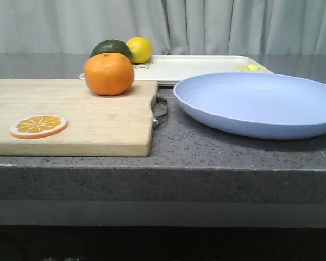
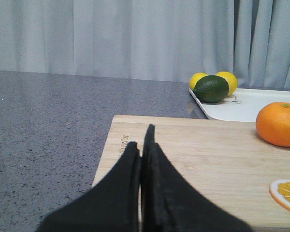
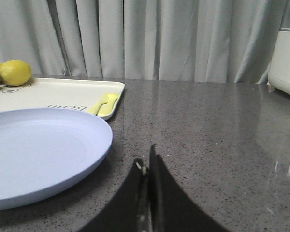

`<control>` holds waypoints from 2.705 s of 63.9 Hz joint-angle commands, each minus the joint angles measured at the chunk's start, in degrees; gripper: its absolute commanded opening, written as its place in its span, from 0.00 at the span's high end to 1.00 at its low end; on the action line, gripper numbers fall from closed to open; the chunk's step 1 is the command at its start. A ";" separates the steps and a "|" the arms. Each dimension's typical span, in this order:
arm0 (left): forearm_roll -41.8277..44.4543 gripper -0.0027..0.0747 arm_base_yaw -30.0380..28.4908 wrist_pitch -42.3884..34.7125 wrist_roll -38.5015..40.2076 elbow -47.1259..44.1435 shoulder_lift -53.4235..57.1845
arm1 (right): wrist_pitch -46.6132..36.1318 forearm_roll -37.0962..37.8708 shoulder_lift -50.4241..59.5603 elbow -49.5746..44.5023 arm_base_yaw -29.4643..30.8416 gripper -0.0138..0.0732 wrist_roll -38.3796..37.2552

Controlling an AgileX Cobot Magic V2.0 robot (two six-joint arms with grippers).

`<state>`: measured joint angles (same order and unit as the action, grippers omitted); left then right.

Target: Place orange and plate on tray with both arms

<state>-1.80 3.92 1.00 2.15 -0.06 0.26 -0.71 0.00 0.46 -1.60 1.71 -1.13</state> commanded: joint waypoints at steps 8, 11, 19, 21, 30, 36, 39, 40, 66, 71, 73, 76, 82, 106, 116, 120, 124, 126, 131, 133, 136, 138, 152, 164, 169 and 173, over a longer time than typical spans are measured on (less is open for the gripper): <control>-0.01 0.99 -0.16 -4.58 0.05 -0.35 1.19 | -4.73 0.72 1.39 0.28 -0.12 0.92 0.27; -0.01 0.99 -0.16 -4.58 0.05 -0.35 1.19 | -4.73 0.72 1.39 0.28 -0.12 0.92 0.27; -0.01 0.99 -0.16 -4.58 0.05 -0.35 1.19 | -4.73 0.72 1.39 0.28 -0.12 0.92 0.27; -0.01 0.99 -0.16 -4.58 0.05 -0.35 1.19 | -4.73 0.72 1.39 0.28 -0.12 0.92 0.27; -0.01 0.99 -0.16 -4.58 0.05 -0.35 1.19 | -4.73 0.72 1.39 0.28 -0.12 0.92 0.27; -0.01 0.99 -0.16 -5.41 0.05 -0.35 1.19 | -4.73 0.72 1.39 0.28 -0.12 0.92 0.27; -0.01 0.99 -0.16 -6.07 0.05 -0.35 1.19 | -4.73 0.72 1.39 0.28 -0.12 0.92 0.27; -0.01 0.99 -0.16 -6.08 0.05 -0.35 1.19 | -4.73 0.72 1.39 0.28 -0.12 0.92 0.27; -0.01 0.99 -0.16 -0.18 0.05 9.06 0.20 | 4.25 0.67 0.99 11.07 -0.12 0.92 0.27; -0.01 0.99 -0.16 6.31 0.05 15.59 -1.62 | 7.94 0.72 -0.32 16.24 -0.12 0.92 0.27; -0.01 0.99 -0.16 8.56 0.05 18.21 -2.70 | 9.24 0.72 -1.19 18.32 -0.12 0.92 0.27; -0.01 0.99 -0.16 11.38 0.05 21.82 -4.50 | 11.13 0.72 -2.73 21.23 -0.12 0.92 0.27; -0.01 0.99 -0.16 17.00 0.05 29.32 -9.24 | 15.98 0.72 -6.68 26.81 -0.12 0.92 0.27; -0.46 0.99 -0.16 30.42 0.05 43.63 -25.70 | 29.22 0.87 -25.28 39.61 -0.12 0.92 1.78; -0.46 0.99 -0.16 29.91 0.05 42.31 -27.76 | 29.41 0.81 -29.50 39.61 -0.12 0.92 1.78; -0.46 0.99 -0.16 29.50 0.05 41.76 -28.46 | 30.09 0.81 -30.78 39.61 -0.12 0.92 1.73; -0.46 0.99 -0.16 29.50 0.05 41.38 -29.02 | 31.26 0.81 -31.83 39.61 -0.12 0.92 1.73; -0.46 0.99 -0.16 29.50 0.05 41.15 -29.32 | 31.70 0.81 -32.38 39.61 -0.12 0.92 1.73; -0.46 0.99 -0.16 29.50 0.05 41.15 -30.13 | 32.54 0.81 -33.42 39.61 -0.12 0.90 1.73; -0.46 0.98 -0.16 29.50 0.05 41.15 -30.22 | 32.76 0.81 -33.74 39.61 -0.12 0.87 1.73; -0.46 0.94 -0.16 29.46 0.05 41.15 -30.47 | 32.97 0.81 -33.96 39.61 -0.12 0.79 1.73; -0.36 0.89 -0.16 29.36 0.05 41.15 -30.55 | 33.11 0.69 -34.07 39.61 -0.12 0.72 1.73; -0.25 0.32 1.26 27.95 -0.38 41.15 -31.58 | 33.65 -0.47 -34.07 39.61 -0.61 0.17 1.73; -0.01 0.23 10.72 26.30 -1.57 41.29 -35.40 | 34.07 -0.78 -34.07 39.61 -5.76 0.12 2.01; 0.10 0.23 14.37 24.80 -1.57 42.21 -38.41 | 34.33 -0.78 -34.07 39.61 -7.81 0.12 2.82; 0.10 0.23 17.07 23.50 -1.57 43.24 -41.05 | 34.43 -0.78 -34.07 39.61 -8.99 0.12 3.19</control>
<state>-1.68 17.65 30.85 0.78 40.22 -37.51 36.94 -0.71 -33.00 35.92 -5.91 0.92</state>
